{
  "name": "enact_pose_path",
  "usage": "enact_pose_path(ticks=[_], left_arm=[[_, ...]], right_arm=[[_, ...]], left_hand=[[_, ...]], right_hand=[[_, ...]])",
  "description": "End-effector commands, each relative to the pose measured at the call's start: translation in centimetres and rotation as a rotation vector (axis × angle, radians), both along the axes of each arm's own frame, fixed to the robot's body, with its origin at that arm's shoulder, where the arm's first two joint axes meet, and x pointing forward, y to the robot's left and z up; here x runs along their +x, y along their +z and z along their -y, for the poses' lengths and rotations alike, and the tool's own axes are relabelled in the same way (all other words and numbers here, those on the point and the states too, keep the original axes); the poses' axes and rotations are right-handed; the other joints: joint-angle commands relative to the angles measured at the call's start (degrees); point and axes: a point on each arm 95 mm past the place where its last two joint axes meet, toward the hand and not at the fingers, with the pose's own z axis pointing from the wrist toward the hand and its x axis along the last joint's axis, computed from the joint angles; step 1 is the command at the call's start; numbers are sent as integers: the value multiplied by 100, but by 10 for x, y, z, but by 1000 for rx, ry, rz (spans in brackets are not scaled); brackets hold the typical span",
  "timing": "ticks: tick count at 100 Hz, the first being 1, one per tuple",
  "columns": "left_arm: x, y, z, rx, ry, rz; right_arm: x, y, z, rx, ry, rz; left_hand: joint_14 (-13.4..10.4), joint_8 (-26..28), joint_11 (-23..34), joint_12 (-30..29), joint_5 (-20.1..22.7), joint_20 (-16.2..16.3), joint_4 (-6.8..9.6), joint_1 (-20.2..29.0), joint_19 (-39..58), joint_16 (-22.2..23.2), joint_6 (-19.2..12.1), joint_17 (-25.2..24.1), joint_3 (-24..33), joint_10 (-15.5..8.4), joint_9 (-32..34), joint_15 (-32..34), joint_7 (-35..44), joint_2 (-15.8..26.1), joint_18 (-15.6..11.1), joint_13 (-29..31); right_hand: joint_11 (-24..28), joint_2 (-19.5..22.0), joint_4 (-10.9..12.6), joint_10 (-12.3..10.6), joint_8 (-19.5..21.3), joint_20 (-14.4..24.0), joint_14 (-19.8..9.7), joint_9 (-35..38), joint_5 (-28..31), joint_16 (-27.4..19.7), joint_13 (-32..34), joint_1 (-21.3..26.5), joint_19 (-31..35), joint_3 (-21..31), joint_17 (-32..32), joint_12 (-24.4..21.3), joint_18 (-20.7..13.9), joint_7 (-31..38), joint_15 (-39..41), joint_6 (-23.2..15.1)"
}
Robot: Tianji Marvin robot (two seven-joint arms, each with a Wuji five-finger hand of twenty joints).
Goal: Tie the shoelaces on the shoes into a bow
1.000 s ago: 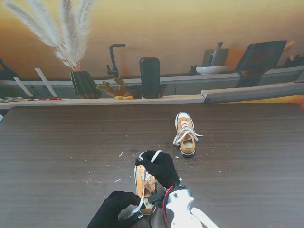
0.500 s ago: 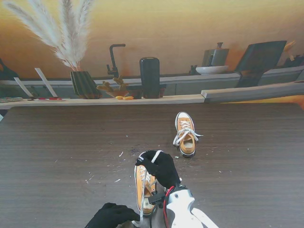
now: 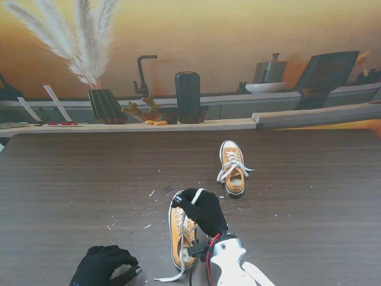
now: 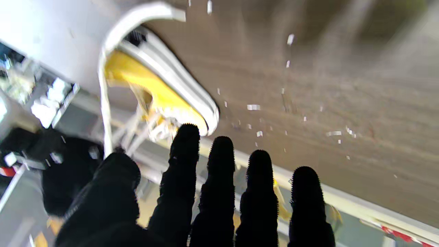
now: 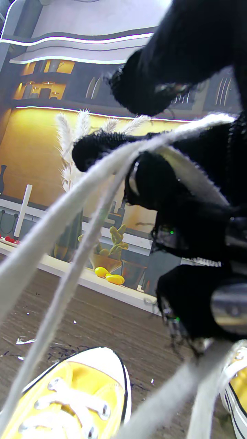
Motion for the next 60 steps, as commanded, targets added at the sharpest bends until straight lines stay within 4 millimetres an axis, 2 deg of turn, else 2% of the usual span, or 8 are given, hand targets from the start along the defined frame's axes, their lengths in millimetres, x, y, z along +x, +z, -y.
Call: enact_pose_path(ticks=[1, 9, 22, 31, 33, 35, 48, 60], left_arm=[[19, -5, -2, -72, 33, 46], [34, -12, 1, -167, 40, 87], [55, -24, 12, -361, -1, 75], [65, -31, 21, -453, -42, 42], [68, -32, 23, -466, -50, 41], [69, -33, 24, -476, -57, 39], [79, -38, 34, -523, -116, 2], [86, -44, 44, -538, -142, -16]], right_arm=[[-1, 3, 0, 0, 16, 8], [-1, 3, 0, 0, 17, 12], [-2, 4, -1, -4, 21, 18], [-2, 5, -1, -13, 26, 24], [-2, 5, -1, -14, 27, 25], [-3, 5, 0, -15, 27, 25], [-3, 6, 0, -22, 30, 31], [-3, 7, 1, -26, 29, 36]], left_hand=[[-58, -64, -104, 39, -646, 13, 35, -187, 58, 104, -319, -72, -173, -73, -340, -23, -416, -171, -141, -31], [-76, -171, -169, 36, -1401, -28, -5, -303, 4, 68, -472, -181, -212, -110, -765, -113, -833, -431, -171, -254], [-119, -225, -290, -14, -1947, -68, -97, -384, -133, 15, -475, -320, -304, -213, -1203, -258, -1033, -888, -197, -526], [-156, -227, -266, -6, -2000, -66, -192, -354, -194, 12, -427, -347, -336, -255, -1309, -288, -1039, -1214, -203, -581], [-180, -219, -206, 25, -1995, -26, -353, -299, -212, 43, -423, -342, -339, -272, -1347, -271, -1016, -1308, -228, -592], [-202, -215, -194, 32, -1982, -14, -403, -275, -220, 51, -424, -346, -344, -283, -1362, -270, -1005, -1377, -241, -602], [-252, -169, -168, 64, -1817, 32, -534, -116, -241, 88, -363, -361, -364, -322, -1423, -248, -906, -1717, -282, -639], [-264, -14, -36, 202, -1676, 180, -694, -60, -172, 198, -291, -312, -322, -319, -1379, -121, -720, -1775, -294, -592]], right_hand=[[277, -81, -133, 705, -115, -27, -1359, 696, 61, 230, -64, 12, 1644, 96, 158, 102, 49, 31, 426, 289], [276, -87, -134, 705, -118, -32, -1359, 695, 59, 230, -64, 16, 1644, 98, 157, 102, 51, 34, 426, 288], [274, -87, -138, 707, -123, -39, -1358, 696, 57, 230, -64, 15, 1644, 99, 157, 101, 53, 38, 426, 287], [274, -91, -141, 707, -128, -48, -1344, 696, 46, 230, -65, 16, 1644, 99, 154, 101, 58, 38, 422, 278], [274, -90, -141, 707, -127, -51, -1342, 696, 49, 230, -65, 18, 1644, 101, 154, 101, 60, 40, 421, 283], [274, -93, -141, 707, -127, -53, -1342, 696, 50, 230, -65, 19, 1644, 101, 153, 101, 61, 42, 421, 284], [273, -87, -141, 707, -130, -63, -1340, 696, 51, 230, -65, 13, 1644, 101, 153, 102, 64, 46, 421, 285], [270, -101, -145, 711, -134, -67, -1336, 695, 45, 230, -65, 24, 1644, 104, 153, 100, 66, 50, 420, 286]])
